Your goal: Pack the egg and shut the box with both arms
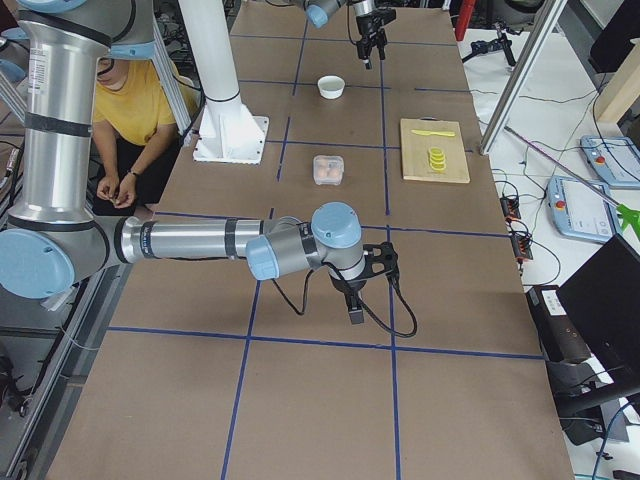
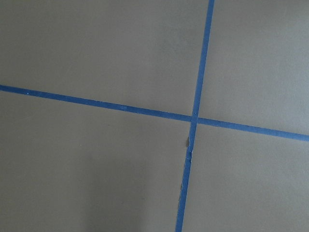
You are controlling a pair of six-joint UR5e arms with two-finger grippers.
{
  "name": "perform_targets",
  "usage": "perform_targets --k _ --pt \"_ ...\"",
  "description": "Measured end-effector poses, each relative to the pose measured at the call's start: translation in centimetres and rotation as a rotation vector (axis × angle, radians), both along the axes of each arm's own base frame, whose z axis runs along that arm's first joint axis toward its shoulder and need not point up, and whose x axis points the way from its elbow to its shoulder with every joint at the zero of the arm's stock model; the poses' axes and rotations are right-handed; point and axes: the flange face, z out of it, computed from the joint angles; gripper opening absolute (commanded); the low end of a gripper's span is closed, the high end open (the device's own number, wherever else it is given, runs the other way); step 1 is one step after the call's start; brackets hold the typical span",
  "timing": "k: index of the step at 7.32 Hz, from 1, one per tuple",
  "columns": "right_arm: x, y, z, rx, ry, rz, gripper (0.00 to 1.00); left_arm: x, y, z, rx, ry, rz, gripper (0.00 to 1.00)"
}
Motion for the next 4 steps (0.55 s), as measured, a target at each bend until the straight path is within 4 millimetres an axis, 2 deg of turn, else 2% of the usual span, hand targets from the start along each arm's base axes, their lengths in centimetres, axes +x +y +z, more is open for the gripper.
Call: perform_targets --k 3,4 --pt "0.0 0.0 0.3 -0.003 0.001 -0.004 1.0 -13.7 -3.5 11.8 -0.078 -0.205 -0.09 1.0" --pt "0.0 0.0 0.4 -0.004 -0.004 -0.006 1.0 -19.0 -4.6 16.7 -0.088 -0.281 -0.082 1.0"
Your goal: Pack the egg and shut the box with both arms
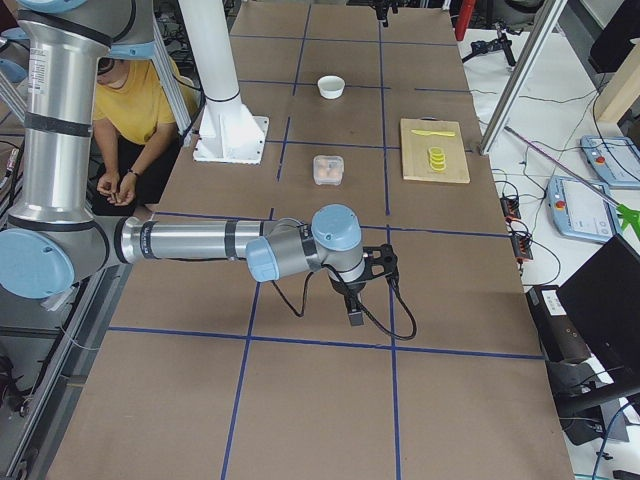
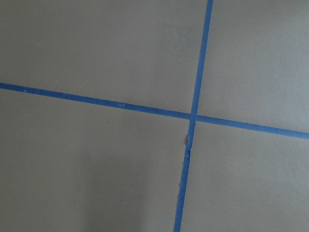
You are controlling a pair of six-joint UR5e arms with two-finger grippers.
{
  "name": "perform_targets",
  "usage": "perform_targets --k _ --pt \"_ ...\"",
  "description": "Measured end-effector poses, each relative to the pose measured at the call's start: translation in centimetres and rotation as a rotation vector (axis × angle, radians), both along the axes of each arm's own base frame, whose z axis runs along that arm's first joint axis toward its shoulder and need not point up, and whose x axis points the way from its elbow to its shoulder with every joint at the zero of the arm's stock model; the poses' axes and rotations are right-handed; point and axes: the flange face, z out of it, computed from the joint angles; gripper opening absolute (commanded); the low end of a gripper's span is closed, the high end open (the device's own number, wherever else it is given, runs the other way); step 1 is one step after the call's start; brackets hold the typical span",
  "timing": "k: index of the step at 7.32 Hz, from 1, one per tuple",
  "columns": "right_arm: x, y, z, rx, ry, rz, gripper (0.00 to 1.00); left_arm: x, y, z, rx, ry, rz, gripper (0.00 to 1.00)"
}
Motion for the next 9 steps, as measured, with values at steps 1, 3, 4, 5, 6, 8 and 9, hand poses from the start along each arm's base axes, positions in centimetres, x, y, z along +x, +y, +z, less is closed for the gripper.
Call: perform_targets --k 1,3,4,5,6,8,9 --pt "-0.1 0.0 -0.1 -0.001 -0.009 -0.003 1.0 -5.6 -0.3 5.3 -0.031 -0.044 0.027 1.0" --pt "-0.1 -0.1 -0.5 0.003 -0.021 -0.004 1.0 -13.6 1.1 16.7 -0.167 -0.083 0.045 1.0" --pt "-0.2 -0.1 -0.6 0.005 -0.022 -0.003 1.0 -17.3 2.4 21.4 -0.253 -0.077 0.006 1.0" --pt "-0.2 -0.1 -0.9 0.013 -0.023 -0.006 1.0 -20.5 5.1 25.0 -0.335 -0.029 -0.034 1.0" --pt "-0.4 -0.3 -1.5 0.028 -0.022 -0.014 1.0 -22.2 8.3 27.5 -0.398 0.05 -0.058 1.0" --pt "-3.3 -0.7 -4.5 0.051 -0.03 -0.044 0.82 -23.1 11.1 28.6 -0.434 0.136 -0.078 1.0" --pt "-6.0 -0.6 -6.5 0.025 -0.044 -0.04 0.56 -23.2 11.2 28.4 -0.432 0.146 -0.08 1.0"
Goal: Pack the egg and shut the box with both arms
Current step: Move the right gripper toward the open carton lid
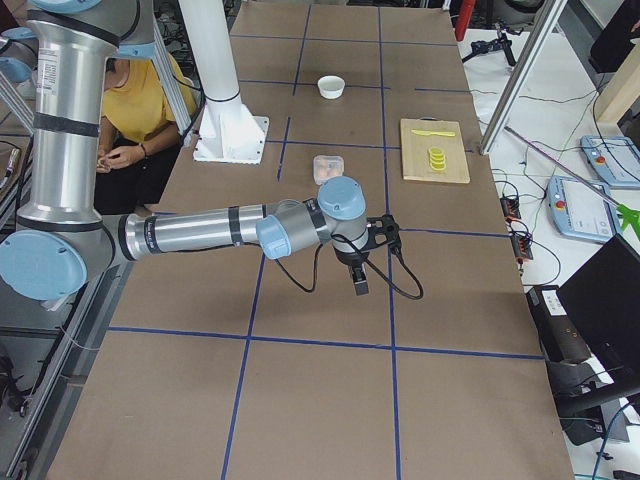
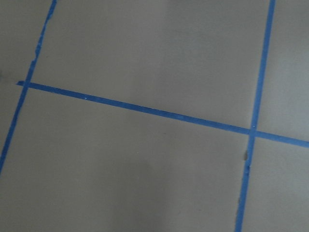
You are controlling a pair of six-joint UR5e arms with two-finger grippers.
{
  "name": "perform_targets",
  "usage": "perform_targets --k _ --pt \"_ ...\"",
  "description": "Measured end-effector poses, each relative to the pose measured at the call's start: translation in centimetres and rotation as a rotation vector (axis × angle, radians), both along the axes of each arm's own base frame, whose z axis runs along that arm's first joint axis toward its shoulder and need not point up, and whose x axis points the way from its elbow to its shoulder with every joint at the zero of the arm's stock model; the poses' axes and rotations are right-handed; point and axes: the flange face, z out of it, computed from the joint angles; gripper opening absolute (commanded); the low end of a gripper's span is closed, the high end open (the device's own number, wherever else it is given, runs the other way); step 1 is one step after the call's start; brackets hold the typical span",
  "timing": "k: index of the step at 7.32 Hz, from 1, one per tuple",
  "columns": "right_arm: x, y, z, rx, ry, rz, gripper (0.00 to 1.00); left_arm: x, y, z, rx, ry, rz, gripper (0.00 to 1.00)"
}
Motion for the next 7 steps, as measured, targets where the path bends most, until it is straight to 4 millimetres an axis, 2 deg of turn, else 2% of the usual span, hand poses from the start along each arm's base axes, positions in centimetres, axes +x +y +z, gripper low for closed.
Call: perform_targets --k 1,3,4,6,7 --pt "-3.4 0.4 -2.2 -0.048 -0.012 0.016 0.33 0.0 -0.1 -0.3 0.007 0.004 -0.001 1.0" --pt "-10.2 2.1 -5.4 -0.165 -0.057 0.05 0.19 0.0 -0.4 -0.9 0.021 0.007 -0.001 1.0" --pt "-13.5 3.2 -6.7 -0.204 -0.108 0.066 0.01 0.0 -0.5 -1.1 0.027 0.008 -0.001 1.0" --pt "-20.0 5.8 -9.3 -0.23 -0.213 0.067 0.0 0.0 -0.7 -1.4 0.034 0.008 -0.001 1.0" --pt "-23.0 6.4 -10.8 -0.235 -0.247 0.055 0.0 0.0 -0.7 -1.5 0.036 0.008 -0.001 1.0"
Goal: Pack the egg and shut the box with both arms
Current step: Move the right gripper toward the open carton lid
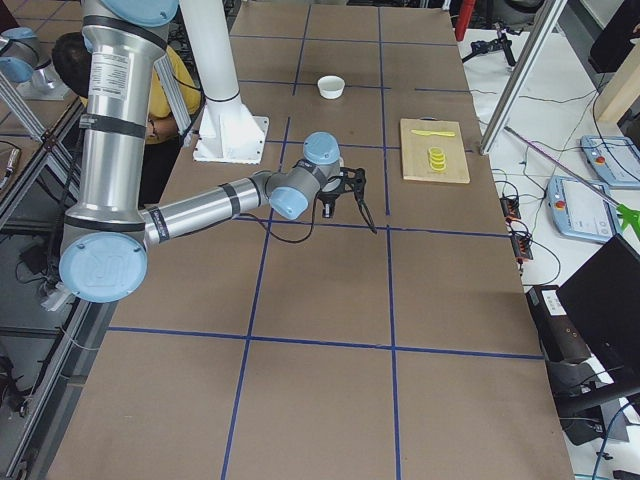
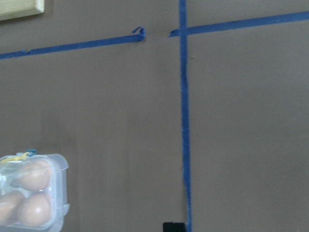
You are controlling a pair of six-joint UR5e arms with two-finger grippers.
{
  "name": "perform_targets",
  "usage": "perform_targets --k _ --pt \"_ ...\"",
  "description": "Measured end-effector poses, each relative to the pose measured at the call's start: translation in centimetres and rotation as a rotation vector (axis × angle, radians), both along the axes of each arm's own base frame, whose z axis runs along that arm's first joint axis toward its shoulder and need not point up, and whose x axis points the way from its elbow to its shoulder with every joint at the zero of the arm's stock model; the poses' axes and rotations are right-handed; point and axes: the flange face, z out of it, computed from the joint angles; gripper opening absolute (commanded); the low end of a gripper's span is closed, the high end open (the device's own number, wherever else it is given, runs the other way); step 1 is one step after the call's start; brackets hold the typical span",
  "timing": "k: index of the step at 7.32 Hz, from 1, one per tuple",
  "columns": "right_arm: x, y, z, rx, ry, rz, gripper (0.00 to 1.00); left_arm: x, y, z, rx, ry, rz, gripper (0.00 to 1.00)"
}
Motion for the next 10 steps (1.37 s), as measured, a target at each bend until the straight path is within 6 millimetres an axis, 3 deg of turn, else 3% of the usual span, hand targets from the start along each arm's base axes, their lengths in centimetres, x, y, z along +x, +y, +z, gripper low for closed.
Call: perform_targets --k 3,5,8,10 --pt "-8.8 0.0 -6.7 -0.029 -0.095 0.039 0.0 0.0 -0.1 -0.5 0.01 -0.002 0.0 1.0" --pt "-12.2 0.1 -10.2 -0.022 -0.14 0.058 0.0 0.0 -0.1 -0.6 0.011 -0.002 0.0 1.0" --pt "-12.7 -0.3 -10.8 -0.025 -0.138 0.067 0.0 0.0 -0.1 -0.6 0.012 -0.003 0.001 1.0" --pt "-10.8 -2.6 -9.1 -0.053 -0.03 0.103 0.21 0.0 -0.1 -0.6 0.014 -0.003 0.002 1.0"
